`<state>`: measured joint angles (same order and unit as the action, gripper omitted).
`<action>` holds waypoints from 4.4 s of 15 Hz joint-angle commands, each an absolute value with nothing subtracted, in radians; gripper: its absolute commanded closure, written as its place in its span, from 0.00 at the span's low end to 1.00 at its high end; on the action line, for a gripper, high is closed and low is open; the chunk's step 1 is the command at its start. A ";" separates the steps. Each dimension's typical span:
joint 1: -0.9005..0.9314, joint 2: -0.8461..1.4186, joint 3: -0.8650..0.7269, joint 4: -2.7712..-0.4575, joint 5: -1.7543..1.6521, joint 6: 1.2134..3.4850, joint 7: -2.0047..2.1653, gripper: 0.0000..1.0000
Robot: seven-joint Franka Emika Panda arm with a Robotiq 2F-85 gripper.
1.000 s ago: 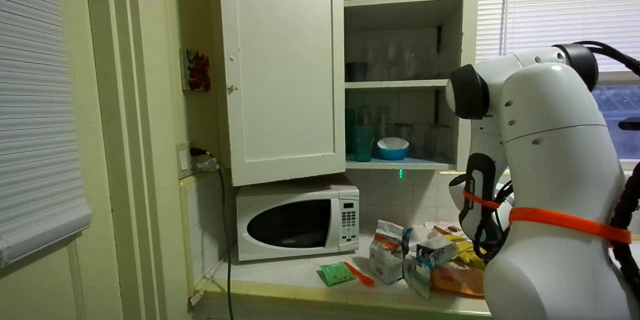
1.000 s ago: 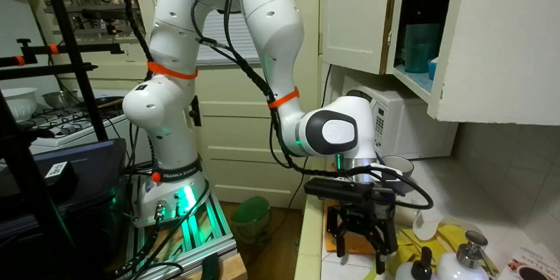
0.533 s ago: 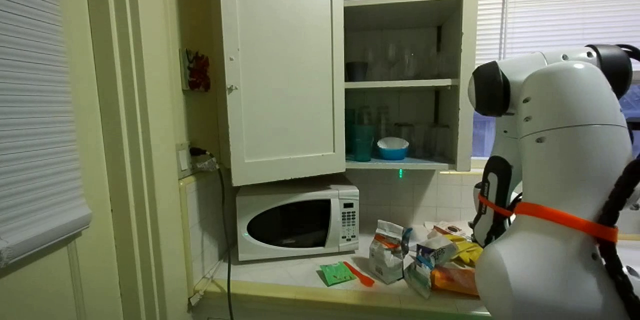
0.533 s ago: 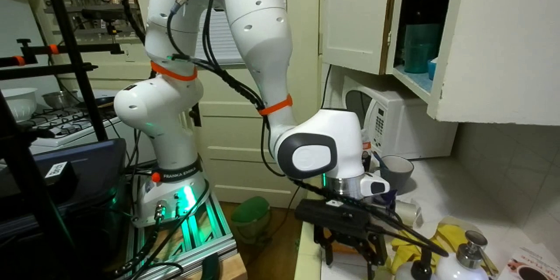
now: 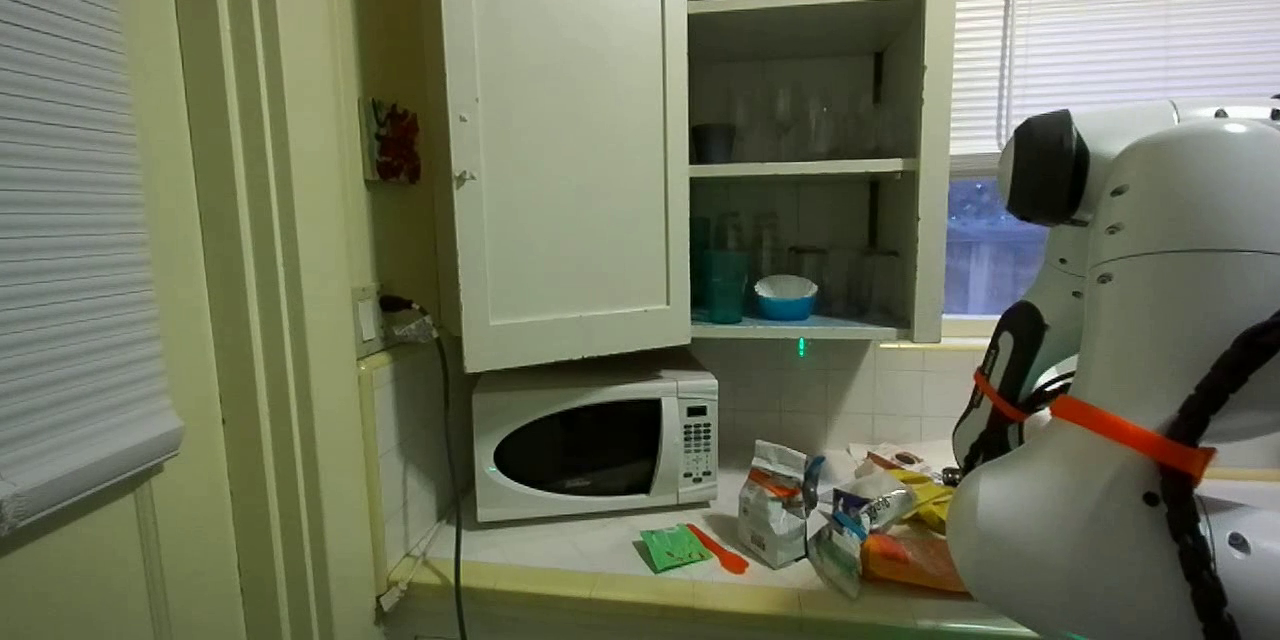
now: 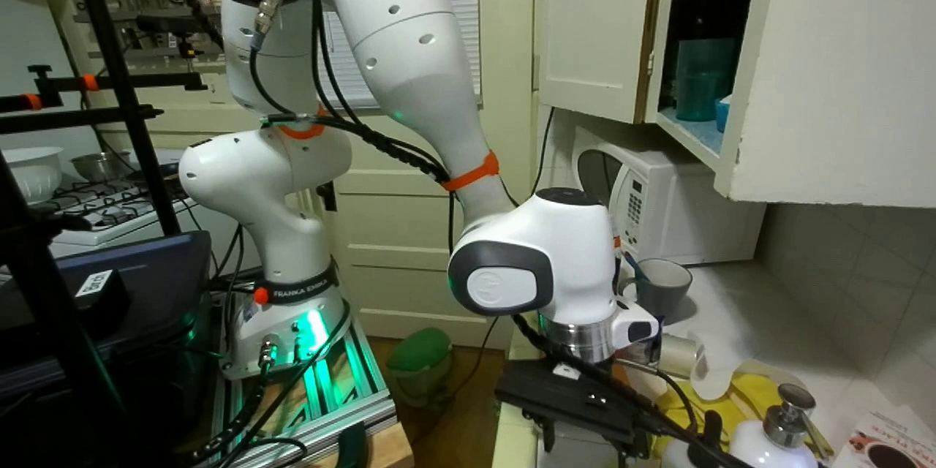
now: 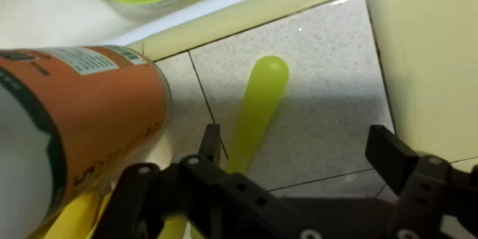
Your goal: Put the yellow spoon in the grey mug on the left.
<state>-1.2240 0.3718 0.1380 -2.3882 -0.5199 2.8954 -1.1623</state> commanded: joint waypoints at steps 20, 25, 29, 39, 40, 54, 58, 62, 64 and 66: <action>-0.919 0.431 -0.055 -2.247 -0.161 2.526 -1.224 0.21; -0.803 0.445 -0.191 -2.218 -0.204 2.467 -1.090 0.04; -0.750 0.463 -0.261 -2.228 -0.195 2.491 -0.954 0.06; -0.730 0.512 -0.272 -2.203 -0.180 2.585 -0.741 0.36; -0.731 0.513 -0.271 -2.205 -0.182 2.598 -0.733 0.45; -0.644 0.311 -0.378 -2.352 -0.420 2.687 -0.760 0.96; -0.608 0.152 -0.437 -2.438 -0.586 2.639 -0.863 0.96; -0.546 0.048 -0.513 -2.468 -0.867 2.617 -0.835 0.96; -0.556 -0.002 -0.508 -2.467 -1.025 2.579 -0.791 0.96; -0.560 -0.052 -0.502 -2.493 -1.165 2.567 -0.750 0.96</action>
<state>-0.5743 0.0422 -0.4913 -2.4408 -0.9884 2.6096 -0.8071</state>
